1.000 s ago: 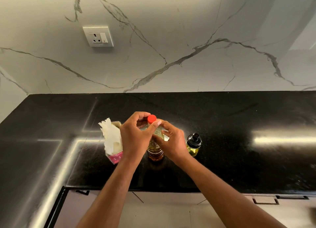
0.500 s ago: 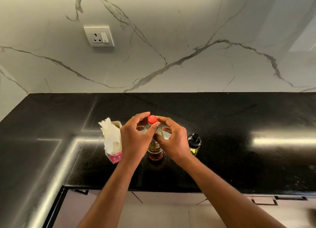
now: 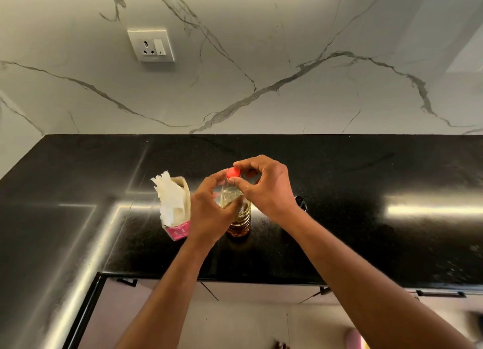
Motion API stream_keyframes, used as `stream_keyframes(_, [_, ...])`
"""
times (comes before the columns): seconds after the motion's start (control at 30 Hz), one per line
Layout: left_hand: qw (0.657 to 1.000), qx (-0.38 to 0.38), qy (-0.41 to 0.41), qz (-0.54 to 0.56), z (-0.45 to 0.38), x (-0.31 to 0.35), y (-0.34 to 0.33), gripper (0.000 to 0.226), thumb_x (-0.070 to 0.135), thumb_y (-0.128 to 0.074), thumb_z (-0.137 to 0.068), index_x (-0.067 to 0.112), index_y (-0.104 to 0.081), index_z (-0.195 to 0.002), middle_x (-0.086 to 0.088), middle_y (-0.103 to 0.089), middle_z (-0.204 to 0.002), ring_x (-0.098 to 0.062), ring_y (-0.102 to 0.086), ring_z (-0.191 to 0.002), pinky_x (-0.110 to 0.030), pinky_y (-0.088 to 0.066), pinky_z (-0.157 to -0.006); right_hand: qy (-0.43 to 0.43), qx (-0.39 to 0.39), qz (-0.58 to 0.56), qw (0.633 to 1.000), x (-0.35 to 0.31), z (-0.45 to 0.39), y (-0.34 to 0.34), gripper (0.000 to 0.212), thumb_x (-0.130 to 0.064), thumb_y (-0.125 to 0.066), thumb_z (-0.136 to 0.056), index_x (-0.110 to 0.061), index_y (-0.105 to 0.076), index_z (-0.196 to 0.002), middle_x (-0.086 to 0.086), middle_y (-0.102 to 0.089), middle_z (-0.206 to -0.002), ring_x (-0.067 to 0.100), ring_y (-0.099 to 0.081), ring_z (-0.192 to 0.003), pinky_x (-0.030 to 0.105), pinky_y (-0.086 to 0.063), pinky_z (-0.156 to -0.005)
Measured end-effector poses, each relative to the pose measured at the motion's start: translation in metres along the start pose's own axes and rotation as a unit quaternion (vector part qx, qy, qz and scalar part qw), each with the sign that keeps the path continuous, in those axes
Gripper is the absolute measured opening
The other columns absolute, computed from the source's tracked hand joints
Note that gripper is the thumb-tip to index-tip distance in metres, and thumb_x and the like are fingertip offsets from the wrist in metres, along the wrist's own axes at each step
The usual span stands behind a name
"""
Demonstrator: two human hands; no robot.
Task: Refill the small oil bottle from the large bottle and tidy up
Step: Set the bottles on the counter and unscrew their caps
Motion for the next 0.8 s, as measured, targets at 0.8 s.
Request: stream_keyframes(0.8, [0.996, 0.003, 0.017, -0.091, -0.003, -0.028, -0.01, 0.079, 0.027, -0.095, -0.077, 0.025, -0.055, -0.145, 0.006, -0.065, -0.137, -0.006, -0.059, -0.123, -0.041, -0.058, -0.105, -0.186, 0.038, 0.051, 0.98, 0.173, 0.109, -0.037, 0.035, -0.023, -0.086, -0.085, -0.02, -0.075, -0.118, -0.016, -0.068, -0.081, 0.006, -0.064, -0.062, 0.028, -0.062, -0.063])
Point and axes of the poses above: each hand's wrist, its own z-axis away from the middle knuckle, its own y-axis out of the back of the hand, x = y × z, the point moved 10 cm from there along -z, towards the middle knuckle
